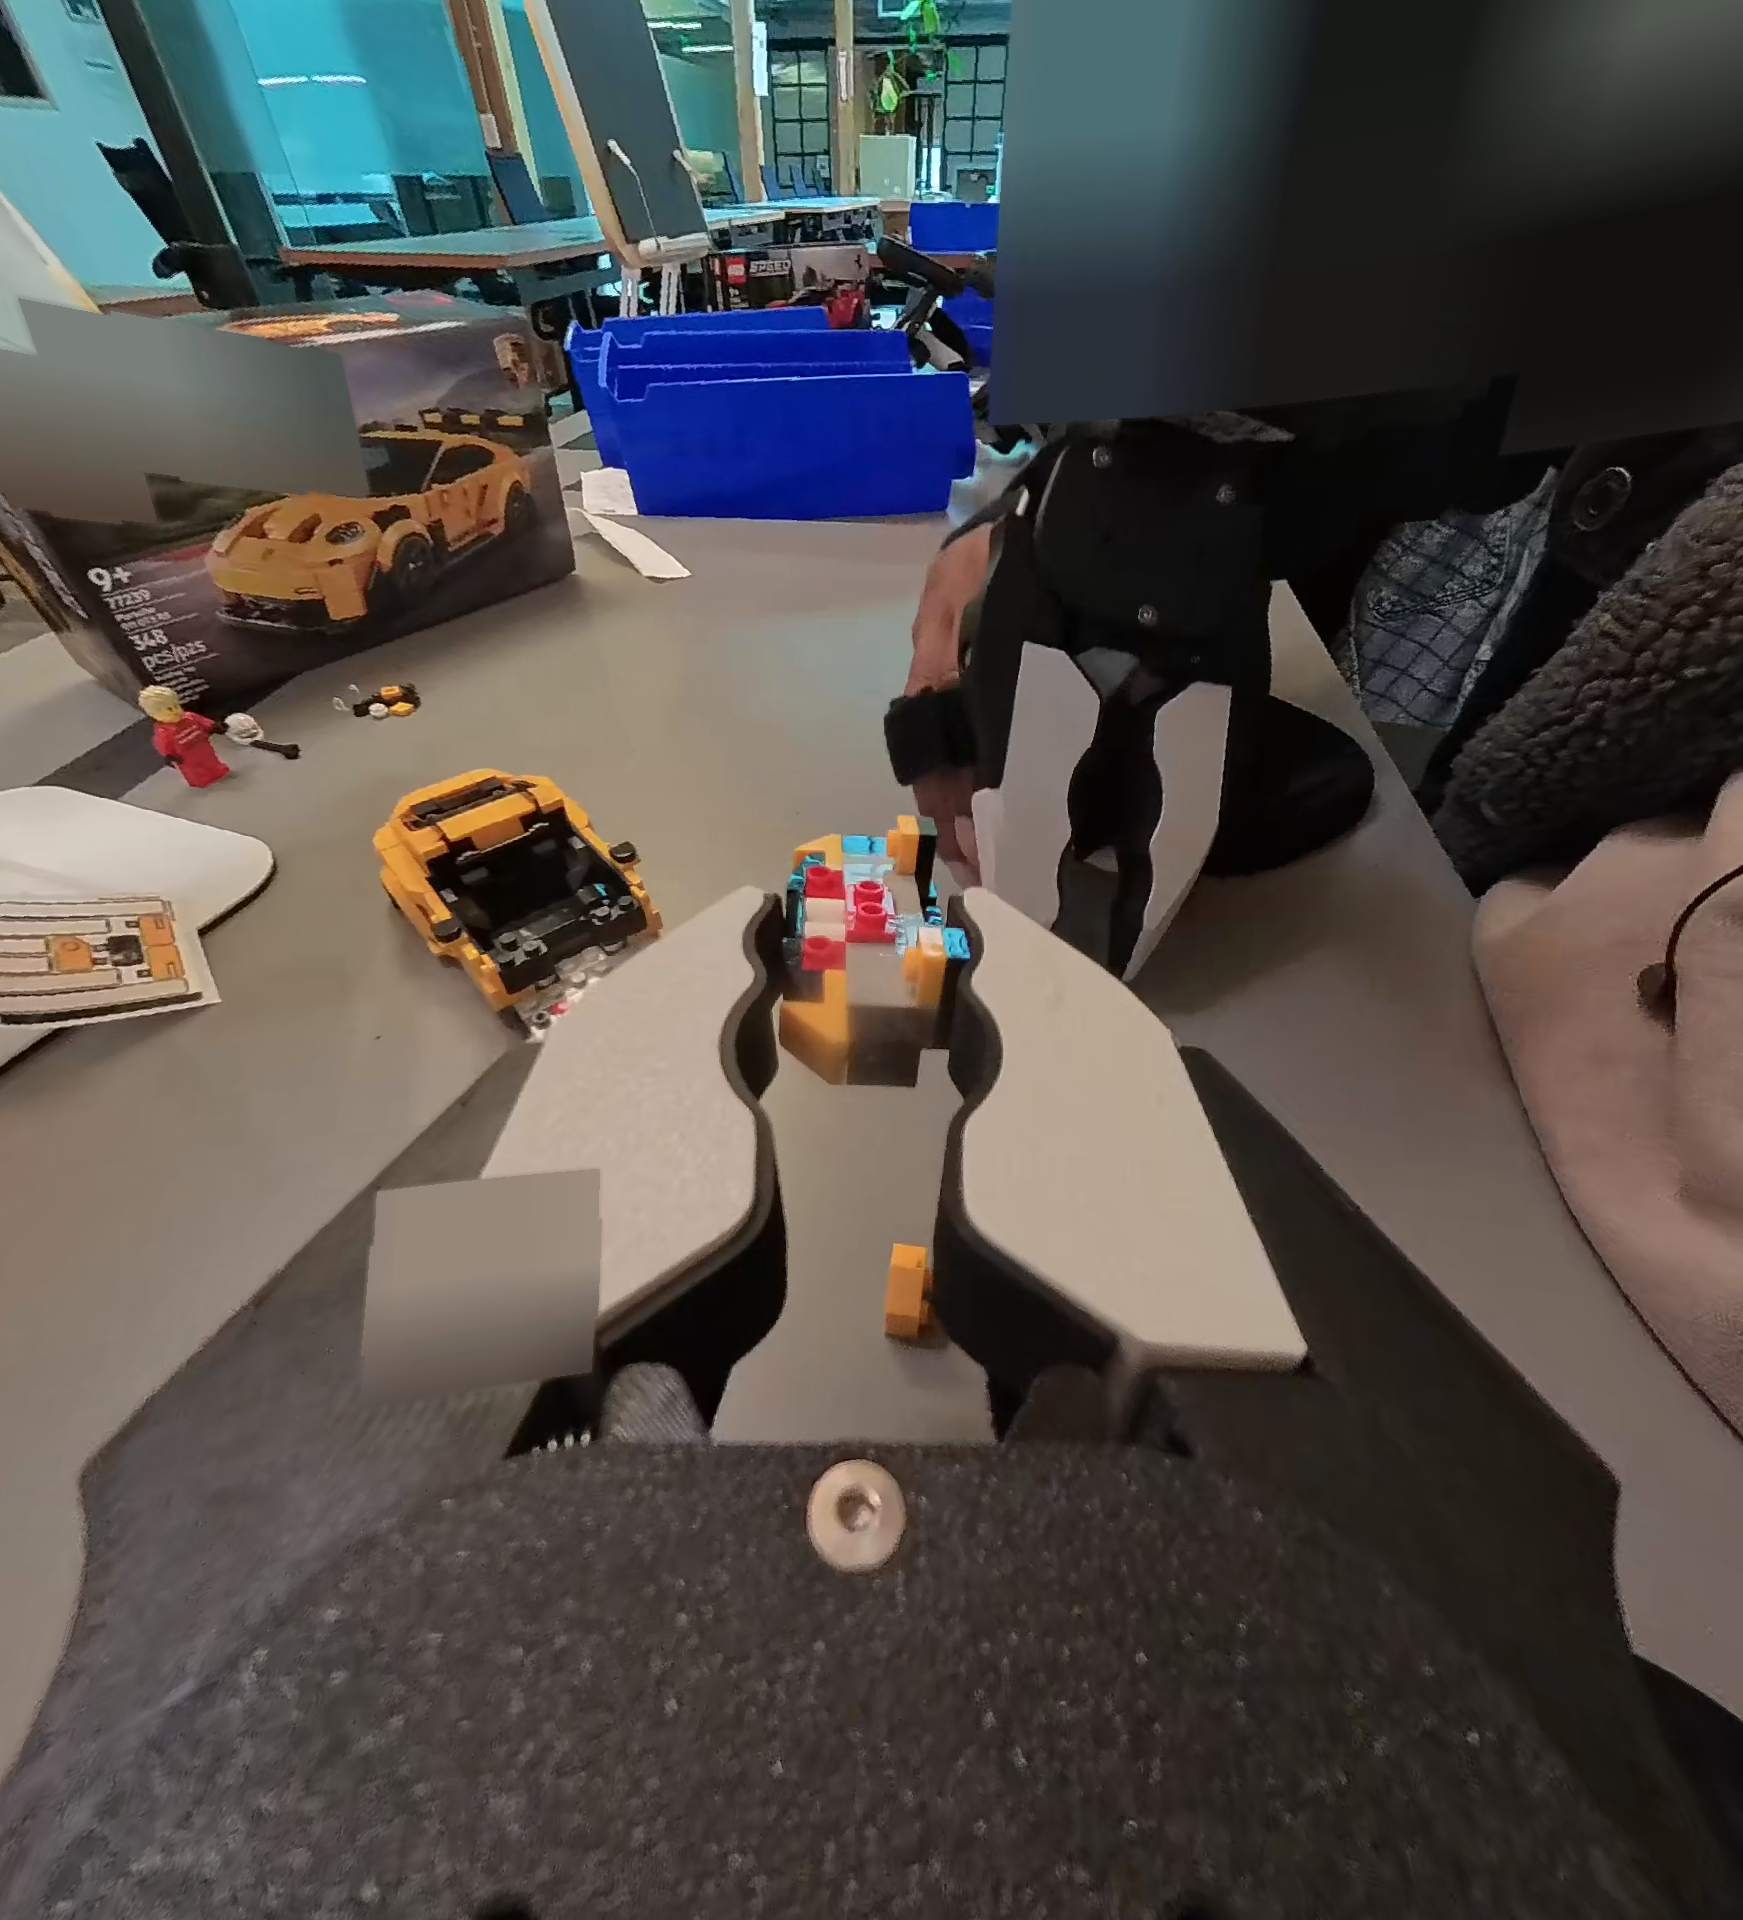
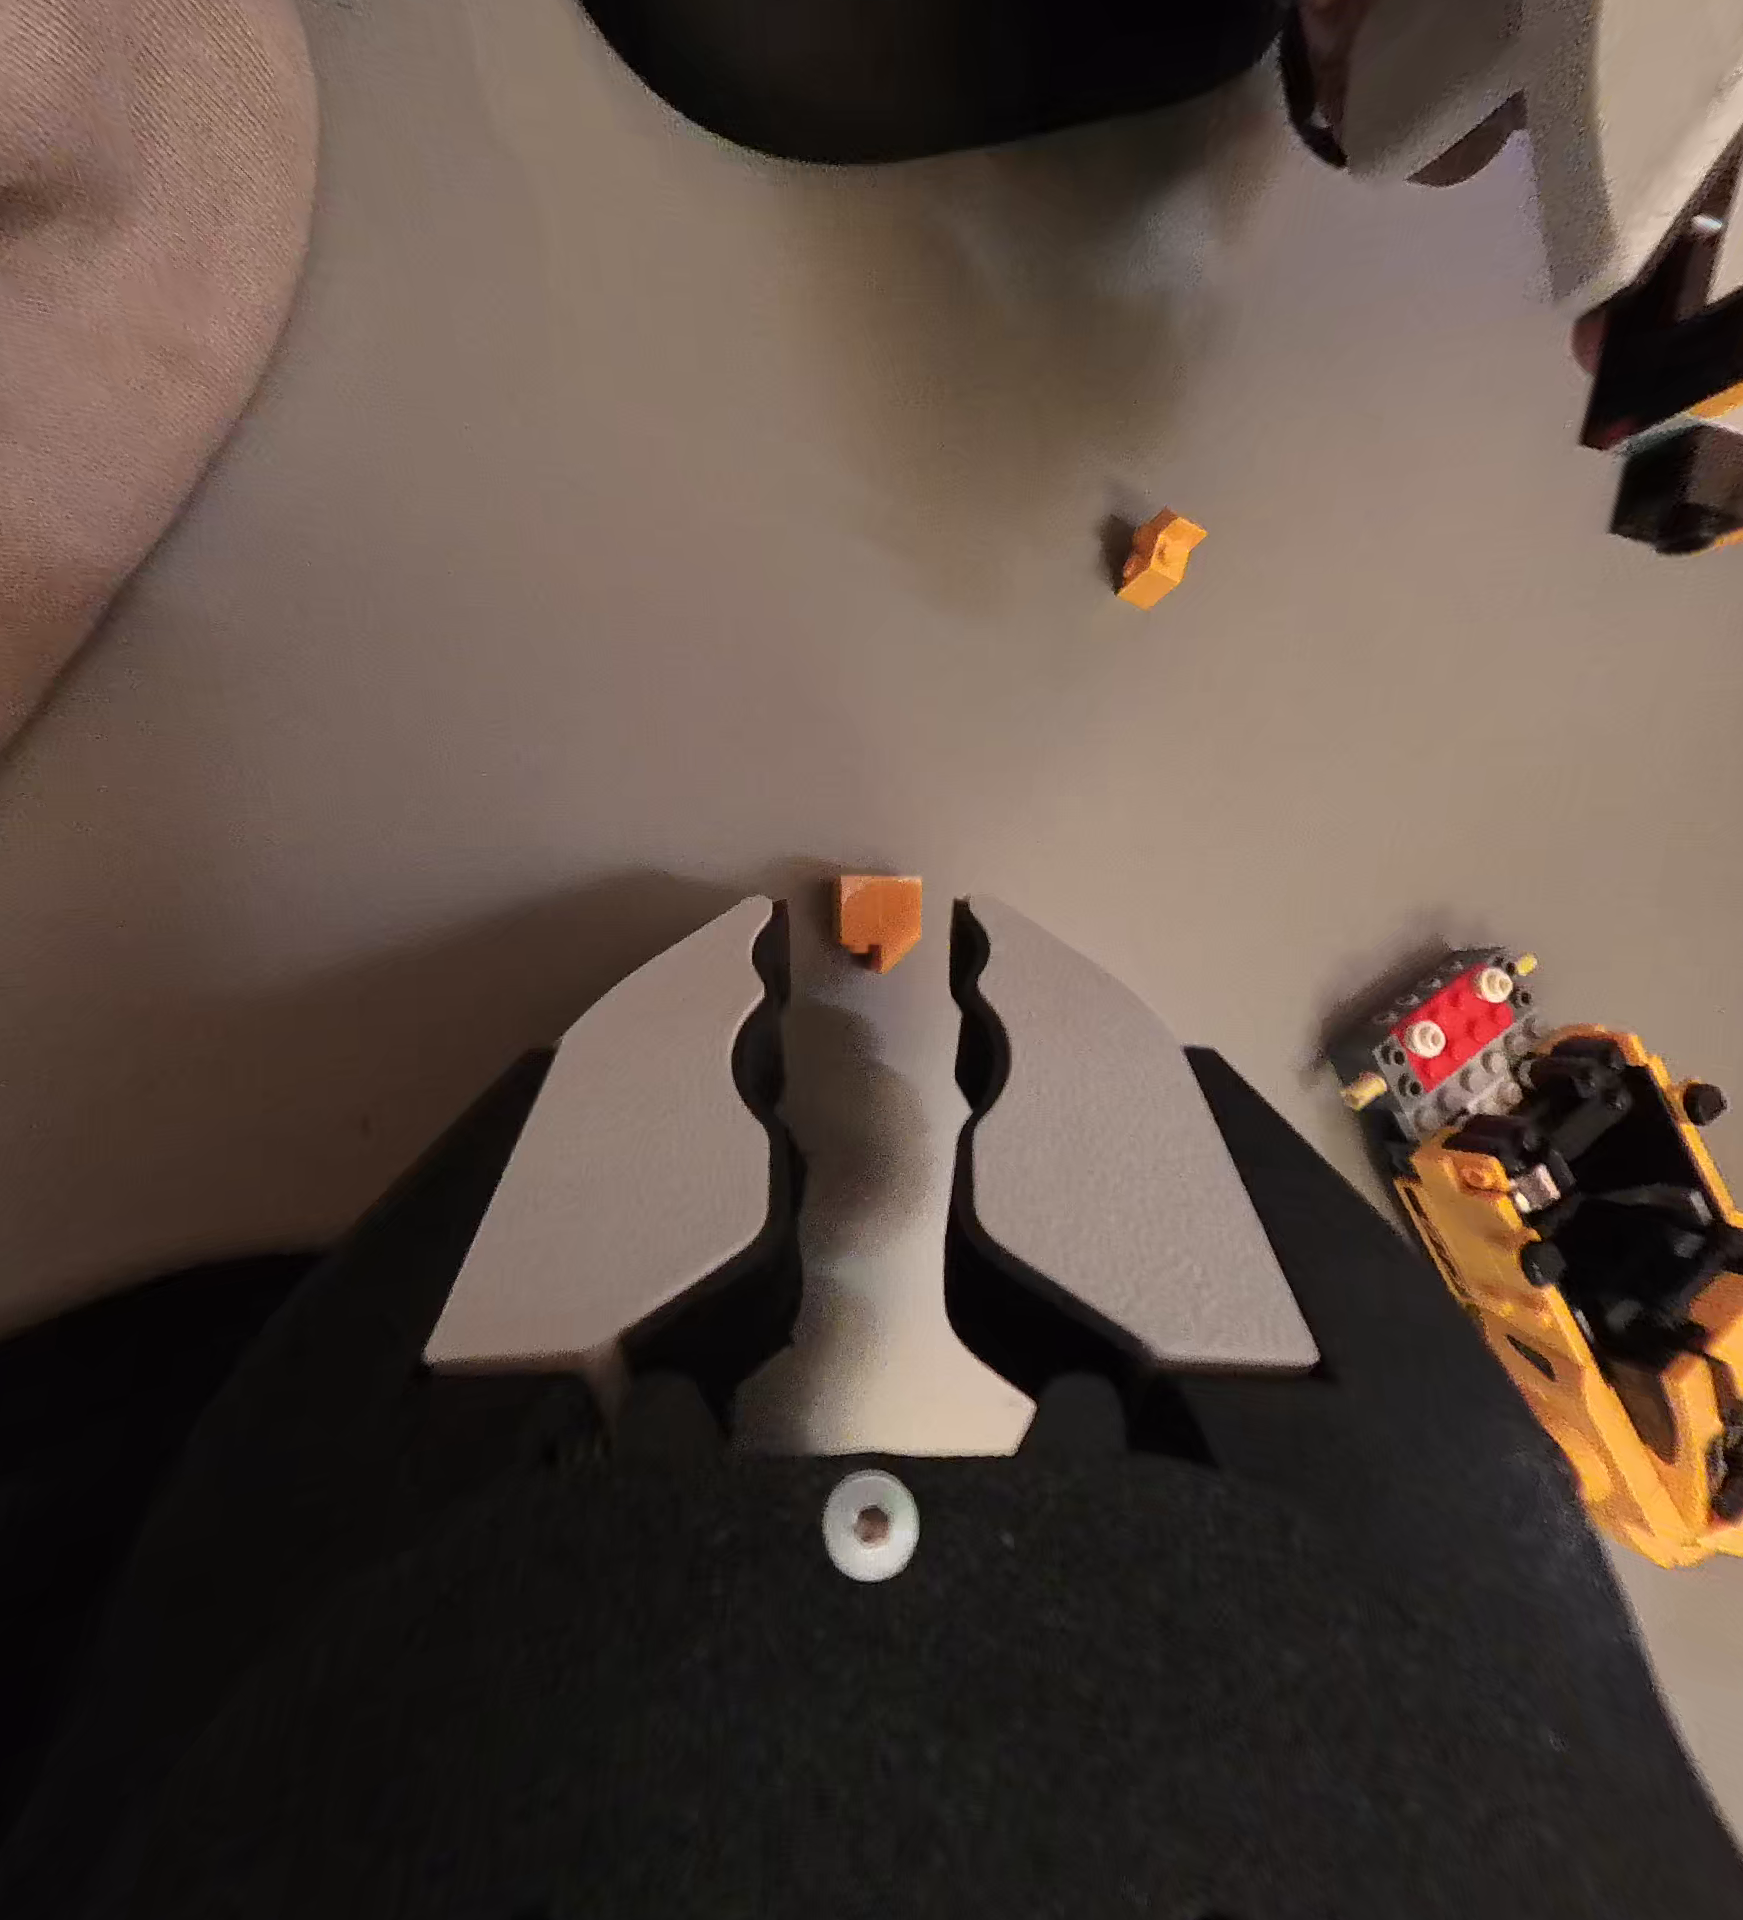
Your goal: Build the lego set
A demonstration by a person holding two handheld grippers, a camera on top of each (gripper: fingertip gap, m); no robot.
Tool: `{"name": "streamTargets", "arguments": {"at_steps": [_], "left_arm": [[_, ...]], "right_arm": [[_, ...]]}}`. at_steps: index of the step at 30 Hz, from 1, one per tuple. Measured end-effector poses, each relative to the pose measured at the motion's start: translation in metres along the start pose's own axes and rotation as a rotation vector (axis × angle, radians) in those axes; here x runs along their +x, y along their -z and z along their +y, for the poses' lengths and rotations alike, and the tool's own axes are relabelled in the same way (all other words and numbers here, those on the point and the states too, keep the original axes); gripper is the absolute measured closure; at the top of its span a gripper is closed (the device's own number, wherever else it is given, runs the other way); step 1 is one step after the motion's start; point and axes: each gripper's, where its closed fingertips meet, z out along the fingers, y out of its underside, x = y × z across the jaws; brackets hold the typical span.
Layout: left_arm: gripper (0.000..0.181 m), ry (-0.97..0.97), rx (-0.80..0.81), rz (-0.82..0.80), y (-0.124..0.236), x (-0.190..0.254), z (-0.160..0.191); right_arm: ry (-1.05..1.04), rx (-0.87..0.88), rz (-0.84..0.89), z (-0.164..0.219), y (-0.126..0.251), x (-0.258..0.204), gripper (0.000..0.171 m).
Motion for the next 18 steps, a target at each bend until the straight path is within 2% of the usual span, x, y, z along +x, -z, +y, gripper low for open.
{"name": "streamTargets", "arguments": {"at_steps": [2,4,6,9,11,15,17,18], "left_arm": [[0.151,0.003,0.002,0.009,-0.001,0.001,0.0],[0.151,0.006,0.003,0.014,-0.001,0.002,0.001],[0.151,0.009,0.001,0.015,-0.001,0.002,0.001],[0.151,0.013,-0.007,0.021,-0.002,0.002,0.003],[0.151,0.015,-0.017,0.029,-0.003,0.004,0.004],[0.151,0.011,-0.047,0.047,-0.006,0.008,0.008],[0.151,0.008,-0.066,0.04,-0.005,0.007,0.011],[0.151,0.003,-0.08,0.026,-0.004,0.005,0.013]], "right_arm": [[0.005,-0.008,0.003,0.002,-0.006,0.001,0.143],[-0.012,-0.014,-0.017,0.004,-0.01,0.001,0.154],[-0.061,-0.06,-0.078,0.009,-0.006,0.0,0.155],[-0.156,-0.258,-0.291,0.024,0.015,-0.01,0.155],[-0.202,-0.459,-0.487,0.035,0.04,-0.021,0.155],[-0.221,-0.839,-0.726,0.052,0.069,-0.02,0.155],[-0.204,-0.946,-0.756,0.061,0.064,-0.013,0.154],[-0.199,-0.946,-0.753,0.061,0.058,-0.009,0.154]]}}
